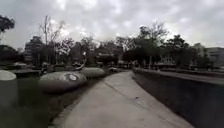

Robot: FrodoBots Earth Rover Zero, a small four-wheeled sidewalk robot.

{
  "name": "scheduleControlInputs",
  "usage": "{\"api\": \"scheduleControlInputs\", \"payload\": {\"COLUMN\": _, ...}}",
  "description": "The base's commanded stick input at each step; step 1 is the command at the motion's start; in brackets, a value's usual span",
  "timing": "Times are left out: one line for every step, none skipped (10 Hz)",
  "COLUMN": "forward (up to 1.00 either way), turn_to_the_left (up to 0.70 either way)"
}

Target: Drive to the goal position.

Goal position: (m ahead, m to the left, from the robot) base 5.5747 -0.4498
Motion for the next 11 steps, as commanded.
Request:
{"api": "scheduleControlInputs", "payload": {"forward": 1.00, "turn_to_the_left": 0.01}}
{"api": "scheduleControlInputs", "payload": {"forward": 1.00, "turn_to_the_left": 0.01}}
{"api": "scheduleControlInputs", "payload": {"forward": 1.00, "turn_to_the_left": 0.01}}
{"api": "scheduleControlInputs", "payload": {"forward": 1.00, "turn_to_the_left": 0.01}}
{"api": "scheduleControlInputs", "payload": {"forward": 1.00, "turn_to_the_left": 0.01}}
{"api": "scheduleControlInputs", "payload": {"forward": 1.00, "turn_to_the_left": 0.01}}
{"api": "scheduleControlInputs", "payload": {"forward": 1.00, "turn_to_the_left": 0.01}}
{"api": "scheduleControlInputs", "payload": {"forward": 1.00, "turn_to_the_left": 0.01}}
{"api": "scheduleControlInputs", "payload": {"forward": 1.00, "turn_to_the_left": 0.01}}
{"api": "scheduleControlInputs", "payload": {"forward": 1.00, "turn_to_the_left": -0.16}}
{"api": "scheduleControlInputs", "payload": {"forward": 1.00, "turn_to_the_left": -0.39}}
